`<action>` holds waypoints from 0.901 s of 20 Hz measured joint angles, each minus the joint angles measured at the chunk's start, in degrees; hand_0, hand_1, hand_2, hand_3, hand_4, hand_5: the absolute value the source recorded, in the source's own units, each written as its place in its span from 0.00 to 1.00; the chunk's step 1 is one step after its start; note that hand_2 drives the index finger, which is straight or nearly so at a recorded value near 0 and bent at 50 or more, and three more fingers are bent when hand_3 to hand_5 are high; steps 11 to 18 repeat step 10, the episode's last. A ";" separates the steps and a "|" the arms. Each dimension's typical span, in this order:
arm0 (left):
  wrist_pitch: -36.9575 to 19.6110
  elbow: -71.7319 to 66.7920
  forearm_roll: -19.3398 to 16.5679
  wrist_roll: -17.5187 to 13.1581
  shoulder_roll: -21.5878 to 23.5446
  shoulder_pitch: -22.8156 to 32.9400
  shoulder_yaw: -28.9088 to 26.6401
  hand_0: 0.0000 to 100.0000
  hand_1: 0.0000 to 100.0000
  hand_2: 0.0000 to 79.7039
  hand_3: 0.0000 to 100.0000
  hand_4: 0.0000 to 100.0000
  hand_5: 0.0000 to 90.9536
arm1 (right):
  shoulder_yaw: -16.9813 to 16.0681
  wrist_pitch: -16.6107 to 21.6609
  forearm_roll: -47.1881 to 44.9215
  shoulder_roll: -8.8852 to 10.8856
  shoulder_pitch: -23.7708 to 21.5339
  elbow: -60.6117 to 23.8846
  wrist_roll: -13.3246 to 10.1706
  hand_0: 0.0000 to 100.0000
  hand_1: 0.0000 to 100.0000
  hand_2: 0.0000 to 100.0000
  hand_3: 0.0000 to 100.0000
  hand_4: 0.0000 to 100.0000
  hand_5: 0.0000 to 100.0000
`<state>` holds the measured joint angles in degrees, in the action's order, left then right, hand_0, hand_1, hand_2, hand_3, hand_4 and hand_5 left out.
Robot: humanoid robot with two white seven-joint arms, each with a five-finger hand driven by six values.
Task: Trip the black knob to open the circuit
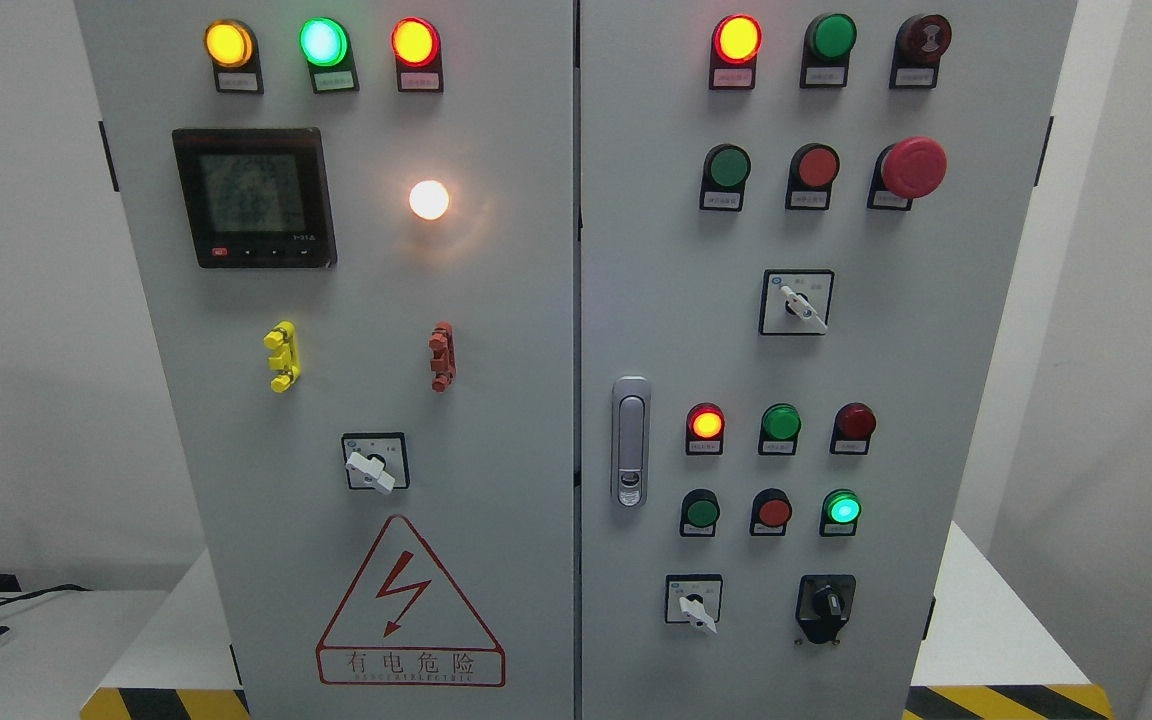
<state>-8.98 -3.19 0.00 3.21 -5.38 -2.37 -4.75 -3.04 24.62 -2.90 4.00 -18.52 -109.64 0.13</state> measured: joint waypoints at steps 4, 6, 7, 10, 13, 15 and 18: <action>0.00 0.00 0.00 0.00 0.00 0.00 0.00 0.12 0.39 0.00 0.00 0.00 0.00 | -0.96 0.42 0.00 -0.05 -0.60 -0.01 -1.16 0.18 0.26 0.28 0.75 0.69 0.71; 0.00 0.00 0.00 0.00 0.00 0.00 0.00 0.12 0.39 0.00 0.00 0.00 0.00 | -1.44 0.52 0.00 -0.19 -0.80 -0.02 -1.49 0.18 0.26 0.33 0.78 0.71 0.74; 0.00 0.00 0.00 0.00 0.00 0.00 0.00 0.12 0.39 0.00 0.00 0.00 0.00 | -1.69 0.55 0.00 -0.32 -0.87 -0.02 -1.59 0.19 0.26 0.34 0.79 0.73 0.75; 0.00 0.00 0.00 0.00 0.00 0.00 0.00 0.12 0.39 0.00 0.00 0.00 0.00 | -2.44 0.61 -0.03 -0.66 -1.15 -0.02 -1.66 0.19 0.27 0.37 0.82 0.75 0.76; 0.00 0.00 0.00 0.00 0.00 0.00 0.00 0.12 0.39 0.00 0.00 0.00 0.00 | -2.44 0.61 -0.03 -0.66 -1.15 -0.02 -1.66 0.19 0.27 0.37 0.82 0.75 0.76; 0.00 0.00 0.00 0.00 0.00 0.00 0.00 0.12 0.39 0.00 0.00 0.00 0.00 | -2.44 0.61 -0.03 -0.66 -1.15 -0.02 -1.66 0.19 0.27 0.37 0.82 0.75 0.76; 0.00 0.00 0.00 0.00 0.00 0.00 0.00 0.12 0.39 0.00 0.00 0.00 0.00 | -2.44 0.61 -0.03 -0.66 -1.15 -0.02 -1.66 0.19 0.27 0.37 0.82 0.75 0.76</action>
